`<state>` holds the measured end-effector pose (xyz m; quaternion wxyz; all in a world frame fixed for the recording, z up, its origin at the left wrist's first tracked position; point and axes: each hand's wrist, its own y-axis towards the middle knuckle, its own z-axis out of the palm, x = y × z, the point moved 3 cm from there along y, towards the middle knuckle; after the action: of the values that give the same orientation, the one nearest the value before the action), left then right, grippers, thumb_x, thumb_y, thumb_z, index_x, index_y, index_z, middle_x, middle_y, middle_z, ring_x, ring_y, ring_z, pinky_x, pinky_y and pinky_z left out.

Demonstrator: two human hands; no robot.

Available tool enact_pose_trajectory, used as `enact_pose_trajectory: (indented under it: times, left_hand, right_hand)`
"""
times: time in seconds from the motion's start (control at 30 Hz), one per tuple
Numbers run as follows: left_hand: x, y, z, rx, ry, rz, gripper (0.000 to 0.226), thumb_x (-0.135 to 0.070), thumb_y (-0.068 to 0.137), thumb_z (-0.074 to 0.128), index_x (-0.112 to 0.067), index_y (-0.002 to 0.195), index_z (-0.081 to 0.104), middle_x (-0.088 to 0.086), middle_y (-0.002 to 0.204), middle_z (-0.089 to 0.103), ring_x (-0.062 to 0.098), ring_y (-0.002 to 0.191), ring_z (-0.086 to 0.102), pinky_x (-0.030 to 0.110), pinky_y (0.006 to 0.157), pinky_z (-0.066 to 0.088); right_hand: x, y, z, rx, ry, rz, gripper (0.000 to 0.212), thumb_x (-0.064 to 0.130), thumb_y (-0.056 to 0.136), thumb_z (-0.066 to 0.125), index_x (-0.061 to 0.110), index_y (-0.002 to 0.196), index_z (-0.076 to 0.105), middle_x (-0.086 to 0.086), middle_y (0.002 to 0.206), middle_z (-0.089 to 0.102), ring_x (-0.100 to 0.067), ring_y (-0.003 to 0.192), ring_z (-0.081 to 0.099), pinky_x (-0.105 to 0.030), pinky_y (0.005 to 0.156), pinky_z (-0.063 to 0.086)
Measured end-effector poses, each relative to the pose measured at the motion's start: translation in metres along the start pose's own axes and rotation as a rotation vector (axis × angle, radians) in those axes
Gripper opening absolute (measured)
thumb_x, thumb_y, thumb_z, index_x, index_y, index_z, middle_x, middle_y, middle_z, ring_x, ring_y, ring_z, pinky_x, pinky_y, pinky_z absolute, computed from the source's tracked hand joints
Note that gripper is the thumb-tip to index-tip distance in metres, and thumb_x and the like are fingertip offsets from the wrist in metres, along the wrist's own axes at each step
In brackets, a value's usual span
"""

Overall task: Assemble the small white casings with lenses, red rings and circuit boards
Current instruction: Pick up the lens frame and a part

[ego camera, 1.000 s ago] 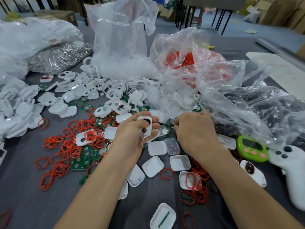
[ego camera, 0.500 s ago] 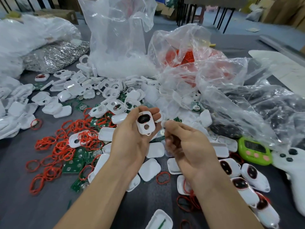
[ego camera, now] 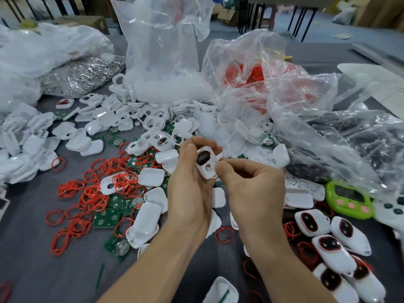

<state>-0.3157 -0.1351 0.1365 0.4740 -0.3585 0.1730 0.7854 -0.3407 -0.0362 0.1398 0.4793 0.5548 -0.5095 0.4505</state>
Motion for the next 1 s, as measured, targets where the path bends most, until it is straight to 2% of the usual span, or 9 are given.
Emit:
enact_pose_trajectory:
  times: [0.1,0.23,0.37,0.47,0.6,0.7,0.83,0.9,1.0]
  left_hand:
    - [0.003,-0.004,0.004,0.009,-0.083,-0.032,0.020,-0.019,0.108,0.037,-0.013,0.111,0.056,0.005,0.095,0.062,0.024,0.088,0.057,0.034,0.078,0.050]
    - [0.004,-0.008,0.005,0.020,-0.152,-0.033,0.017,-0.020,0.106,0.041,-0.014,0.108,0.056,0.003,0.091,0.062,0.015,0.077,0.061,0.024,0.070,0.055]
    - [0.006,-0.008,0.004,0.005,-0.153,-0.041,0.016,-0.020,0.104,0.041,-0.013,0.108,0.055,0.004,0.091,0.060,0.017,0.081,0.059,0.028,0.080,0.050]
    - [0.005,-0.009,0.005,0.005,-0.126,-0.024,0.024,-0.027,0.091,0.051,-0.013,0.110,0.053,0.005,0.093,0.058,0.019,0.086,0.055,0.033,0.089,0.043]
    - [0.005,-0.012,0.006,0.035,-0.090,0.003,0.033,-0.035,0.083,0.055,-0.014,0.109,0.053,0.005,0.095,0.059,0.018,0.086,0.057,0.032,0.087,0.045]
    - [0.004,-0.012,0.006,0.038,-0.070,0.003,0.035,-0.037,0.083,0.056,-0.014,0.110,0.053,0.005,0.095,0.060,0.018,0.085,0.057,0.031,0.083,0.048]
    - [0.003,-0.011,0.005,0.031,-0.052,-0.025,0.025,-0.031,0.090,0.052,-0.014,0.109,0.053,0.008,0.096,0.059,0.022,0.086,0.055,0.034,0.082,0.046]
    - [0.003,-0.011,0.005,0.036,-0.045,-0.033,0.015,-0.022,0.101,0.044,-0.013,0.110,0.053,0.011,0.099,0.058,0.023,0.087,0.056,0.035,0.083,0.046]
    - [0.002,-0.013,0.005,0.034,-0.044,-0.035,0.021,-0.015,0.107,0.034,-0.011,0.114,0.054,0.016,0.103,0.059,0.025,0.098,0.059,0.035,0.088,0.048]
  right_hand:
    - [0.002,-0.003,0.005,-0.019,-0.085,-0.045,0.019,0.023,0.080,0.082,0.034,0.066,0.077,0.021,0.063,0.072,0.003,0.063,0.070,-0.010,0.059,0.049]
    - [0.003,-0.004,0.008,-0.046,-0.150,-0.058,0.019,0.027,0.080,0.080,0.035,0.063,0.076,0.024,0.061,0.070,0.003,0.063,0.069,-0.013,0.061,0.051]
    - [0.003,-0.003,0.009,-0.061,-0.186,-0.069,0.015,0.028,0.080,0.081,0.032,0.065,0.077,0.025,0.059,0.068,0.006,0.059,0.066,-0.008,0.058,0.048]
    - [0.003,-0.002,0.009,-0.063,-0.171,-0.062,0.017,0.026,0.078,0.084,0.032,0.063,0.076,0.026,0.056,0.067,0.009,0.056,0.065,-0.004,0.054,0.043]
    - [0.001,0.000,0.008,-0.078,-0.156,-0.062,0.016,0.025,0.075,0.087,0.029,0.064,0.076,0.025,0.057,0.067,0.008,0.055,0.065,-0.003,0.052,0.042]
    - [0.000,0.002,0.010,-0.042,-0.175,-0.072,0.014,0.026,0.076,0.085,0.027,0.066,0.077,0.021,0.058,0.069,0.002,0.057,0.066,-0.008,0.054,0.046]
    - [0.001,0.005,0.009,0.010,-0.214,-0.076,0.013,0.028,0.077,0.084,0.026,0.066,0.076,0.017,0.059,0.069,-0.003,0.058,0.067,-0.016,0.057,0.050]
    - [0.002,0.005,0.008,-0.033,-0.217,-0.094,0.016,0.030,0.073,0.086,0.027,0.064,0.073,0.015,0.058,0.068,-0.004,0.056,0.064,-0.013,0.054,0.047]
    - [0.001,0.007,0.002,-0.119,-0.236,-0.130,0.030,0.037,0.067,0.088,0.026,0.069,0.060,0.008,0.063,0.063,-0.007,0.059,0.058,-0.013,0.054,0.043]
